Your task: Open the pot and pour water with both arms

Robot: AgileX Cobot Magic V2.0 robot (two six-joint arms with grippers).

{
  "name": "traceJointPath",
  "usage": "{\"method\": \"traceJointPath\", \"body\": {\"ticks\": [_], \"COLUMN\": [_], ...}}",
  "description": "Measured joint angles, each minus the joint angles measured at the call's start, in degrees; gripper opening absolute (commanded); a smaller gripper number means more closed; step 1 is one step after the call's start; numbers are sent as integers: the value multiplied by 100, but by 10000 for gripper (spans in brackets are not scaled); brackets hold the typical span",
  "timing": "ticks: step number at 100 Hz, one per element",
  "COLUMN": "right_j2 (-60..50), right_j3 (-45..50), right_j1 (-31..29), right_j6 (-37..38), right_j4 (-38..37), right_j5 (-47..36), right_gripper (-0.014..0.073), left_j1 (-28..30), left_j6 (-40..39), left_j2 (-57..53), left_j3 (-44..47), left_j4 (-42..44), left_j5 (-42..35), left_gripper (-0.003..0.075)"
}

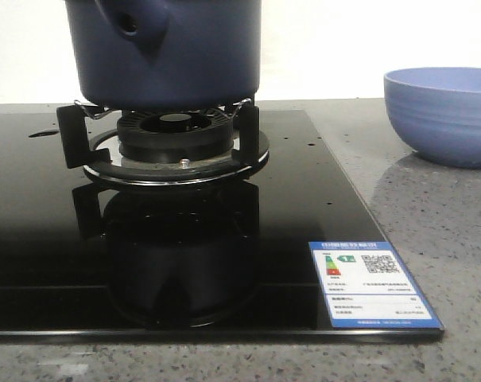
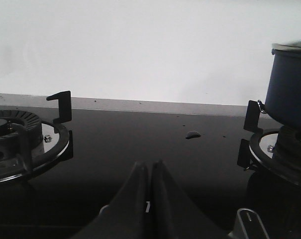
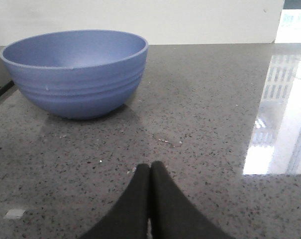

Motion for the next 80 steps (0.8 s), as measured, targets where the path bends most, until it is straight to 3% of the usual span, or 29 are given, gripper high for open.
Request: {"method": "traceJointPath", "body": {"ticks": [80], "right_j2": [0], "right_j3": [0], "right_j1": [0], "right_j6": [0], "right_j4": [0], "right_j5": [-57], "right_gripper": [-62], "left_j1": [0], "left_j6": [0], "left_j2": [0], "left_j3": [0], "left_j4": [0], "left_j5": [0], "left_gripper": [-20]}}
